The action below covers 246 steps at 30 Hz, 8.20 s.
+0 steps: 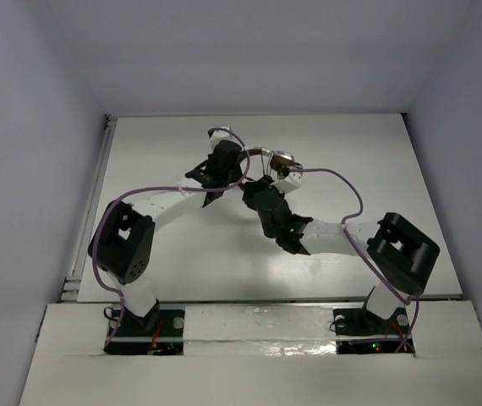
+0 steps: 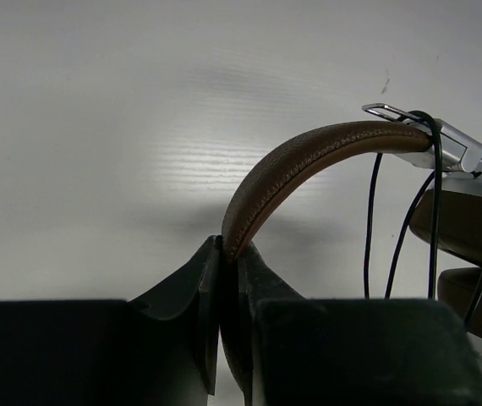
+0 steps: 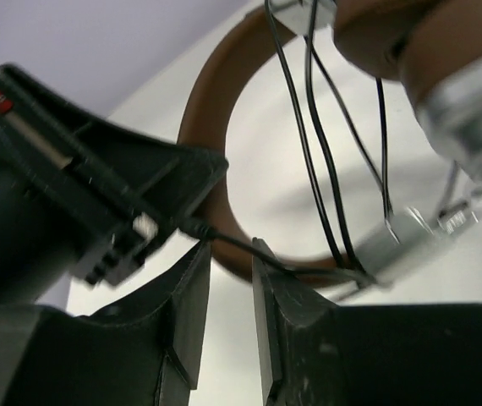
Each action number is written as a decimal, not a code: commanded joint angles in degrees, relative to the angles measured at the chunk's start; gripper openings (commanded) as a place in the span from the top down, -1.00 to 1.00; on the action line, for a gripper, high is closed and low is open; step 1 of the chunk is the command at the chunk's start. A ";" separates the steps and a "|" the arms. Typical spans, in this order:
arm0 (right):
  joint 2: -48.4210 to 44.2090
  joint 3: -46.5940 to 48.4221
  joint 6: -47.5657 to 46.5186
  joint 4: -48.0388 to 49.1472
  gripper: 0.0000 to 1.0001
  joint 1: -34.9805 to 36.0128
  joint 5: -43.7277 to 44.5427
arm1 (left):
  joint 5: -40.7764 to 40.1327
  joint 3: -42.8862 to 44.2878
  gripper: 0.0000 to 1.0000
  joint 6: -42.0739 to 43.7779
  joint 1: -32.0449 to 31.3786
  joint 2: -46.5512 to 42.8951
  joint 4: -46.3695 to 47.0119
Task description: Wrap the headphones
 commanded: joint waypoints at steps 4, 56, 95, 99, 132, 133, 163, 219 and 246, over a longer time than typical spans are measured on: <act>-3.17 0.61 -2.22 -6.65 0.33 0.78 -4.51 | 4.99 7.29 1.00 -1.14 3.33 -0.29 4.63; -4.14 -25.76 -15.31 37.91 -0.04 -15.30 -40.80 | 8.77 8.43 1.00 3.34 5.53 -19.35 -6.45; -3.96 -21.89 -16.03 35.10 1.00 -16.01 -47.91 | 6.75 24.77 1.00 8.35 2.28 -20.07 -17.26; -5.63 -19.44 -16.47 27.81 1.00 -11.71 -50.91 | 5.00 27.85 1.00 8.70 2.99 -16.64 -16.82; -22.07 -11.69 -6.98 26.19 1.00 -1.50 -42.76 | 2.09 -3.94 1.00 -1.93 2.20 -16.81 6.89; -21.72 -12.21 -5.93 27.43 1.00 -1.50 -41.01 | 2.79 -4.92 1.00 -2.72 2.20 -17.07 7.69; -9.78 -10.73 -0.55 39.31 1.00 -0.45 11.30 | 3.07 -4.32 1.00 -7.73 -3.17 -14.97 9.73; -22.05 -4.39 -7.15 -12.54 -0.33 0.08 -14.27 | 2.18 14.49 1.00 2.99 0.79 11.31 4.36; -60.82 -16.53 -14.35 -27.31 0.74 0.08 -11.72 | -3.00 4.22 -0.19 5.19 1.32 5.45 15.52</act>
